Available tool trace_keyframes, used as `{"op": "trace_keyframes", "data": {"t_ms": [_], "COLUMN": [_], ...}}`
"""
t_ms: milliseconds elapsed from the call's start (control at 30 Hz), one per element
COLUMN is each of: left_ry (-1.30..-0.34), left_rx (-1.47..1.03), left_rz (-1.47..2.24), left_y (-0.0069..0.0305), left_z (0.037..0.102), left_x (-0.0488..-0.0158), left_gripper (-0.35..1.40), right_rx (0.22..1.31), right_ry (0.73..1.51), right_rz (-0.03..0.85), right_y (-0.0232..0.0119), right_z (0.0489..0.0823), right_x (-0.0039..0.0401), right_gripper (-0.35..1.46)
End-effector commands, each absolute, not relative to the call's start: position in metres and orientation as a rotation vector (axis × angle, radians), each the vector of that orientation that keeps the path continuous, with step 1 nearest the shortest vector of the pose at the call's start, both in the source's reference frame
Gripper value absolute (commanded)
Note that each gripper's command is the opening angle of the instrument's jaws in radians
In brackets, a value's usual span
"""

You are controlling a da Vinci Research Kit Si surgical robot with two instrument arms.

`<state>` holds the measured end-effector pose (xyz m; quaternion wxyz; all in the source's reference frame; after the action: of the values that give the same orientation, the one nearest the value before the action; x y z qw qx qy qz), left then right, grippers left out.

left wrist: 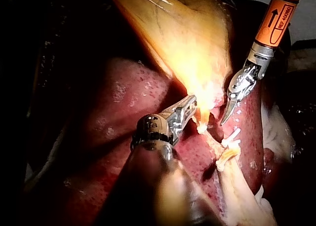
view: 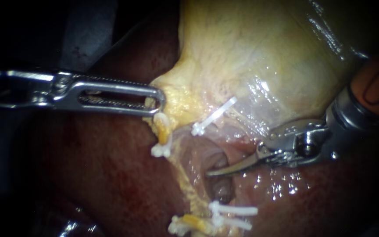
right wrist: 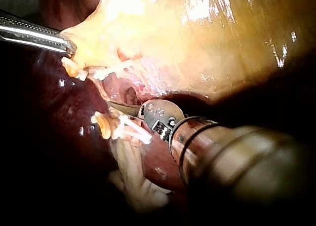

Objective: Go back from the cut right tube

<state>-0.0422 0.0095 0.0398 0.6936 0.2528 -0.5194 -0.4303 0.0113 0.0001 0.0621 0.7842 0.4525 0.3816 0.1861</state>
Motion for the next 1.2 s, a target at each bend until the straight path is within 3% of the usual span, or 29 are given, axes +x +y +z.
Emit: {"op": "trace_keyframes", "data": {"t_ms": [33, 1200], "left_ry": [-1.16, -1.16], "left_rx": [0.564, 0.565], "left_rz": [-0.961, -0.961], "left_y": [0.0096, 0.0097], "left_z": [0.0398, 0.0397], "left_x": [-0.0422, -0.0422], "left_gripper": [-0.35, -0.35], "right_rx": [0.976, 0.98], "right_ry": [0.824, 0.821], "right_rz": [0.401, 0.407], "right_y": [0.0001, 0.0002], "right_z": [0.0621, 0.062], "right_x": [0.0113, 0.0113], "right_gripper": [-0.35, -0.35]}}
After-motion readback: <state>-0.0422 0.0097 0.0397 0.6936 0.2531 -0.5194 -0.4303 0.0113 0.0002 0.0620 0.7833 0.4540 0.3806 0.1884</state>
